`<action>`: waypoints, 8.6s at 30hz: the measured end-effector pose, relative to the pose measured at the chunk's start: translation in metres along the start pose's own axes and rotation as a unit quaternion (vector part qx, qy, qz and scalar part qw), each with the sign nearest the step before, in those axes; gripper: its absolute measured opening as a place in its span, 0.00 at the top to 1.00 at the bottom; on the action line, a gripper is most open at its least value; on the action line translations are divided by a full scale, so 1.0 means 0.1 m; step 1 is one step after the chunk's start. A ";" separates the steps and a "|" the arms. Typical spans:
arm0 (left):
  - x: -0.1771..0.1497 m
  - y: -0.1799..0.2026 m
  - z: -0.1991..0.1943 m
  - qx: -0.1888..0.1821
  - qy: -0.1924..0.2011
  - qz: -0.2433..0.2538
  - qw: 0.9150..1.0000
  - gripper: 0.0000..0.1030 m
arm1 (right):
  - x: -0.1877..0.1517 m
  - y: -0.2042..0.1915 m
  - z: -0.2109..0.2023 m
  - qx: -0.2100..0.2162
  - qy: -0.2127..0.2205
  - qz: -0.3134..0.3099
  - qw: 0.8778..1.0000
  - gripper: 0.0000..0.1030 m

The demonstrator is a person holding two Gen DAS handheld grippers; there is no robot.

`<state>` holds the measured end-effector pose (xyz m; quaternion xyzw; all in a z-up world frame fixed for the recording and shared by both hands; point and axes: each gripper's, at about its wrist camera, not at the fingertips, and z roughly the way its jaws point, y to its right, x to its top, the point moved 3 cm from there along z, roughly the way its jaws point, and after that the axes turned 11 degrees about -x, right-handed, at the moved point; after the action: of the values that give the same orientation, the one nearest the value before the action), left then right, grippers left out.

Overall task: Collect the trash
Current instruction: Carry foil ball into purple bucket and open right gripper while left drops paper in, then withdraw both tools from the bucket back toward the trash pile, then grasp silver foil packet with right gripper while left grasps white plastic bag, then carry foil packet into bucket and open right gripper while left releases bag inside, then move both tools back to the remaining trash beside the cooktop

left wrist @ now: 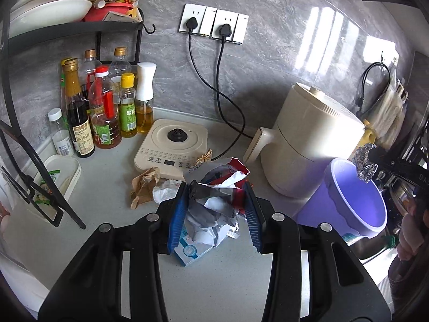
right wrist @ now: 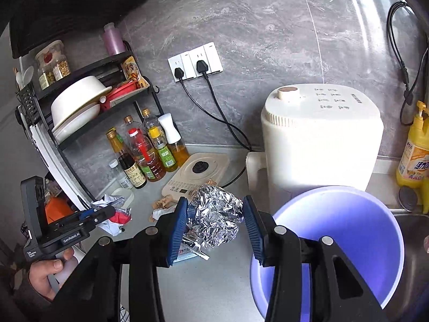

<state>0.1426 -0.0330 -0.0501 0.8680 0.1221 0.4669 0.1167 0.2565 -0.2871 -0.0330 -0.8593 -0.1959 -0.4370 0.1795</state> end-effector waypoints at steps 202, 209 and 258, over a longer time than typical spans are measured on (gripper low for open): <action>0.00 2.26 0.63 -0.180 0.001 0.093 0.979 0.94 | -0.74 1.58 -0.88 -0.129 -0.001 0.065 0.989 0.08; -0.06 2.43 0.79 -0.215 0.006 0.074 0.974 0.27 | -0.92 1.80 -1.11 -0.154 -0.012 0.059 0.986 0.08; -0.14 -0.42 -0.12 -0.026 -0.033 0.046 0.998 0.07 | -0.83 -0.71 0.19 -0.024 -0.059 0.009 0.998 0.08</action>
<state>0.1206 0.0031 -0.0677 0.8842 0.0660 0.4462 0.1211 0.1896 -0.2319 -0.1024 -0.8893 -0.1882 -0.3885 0.1512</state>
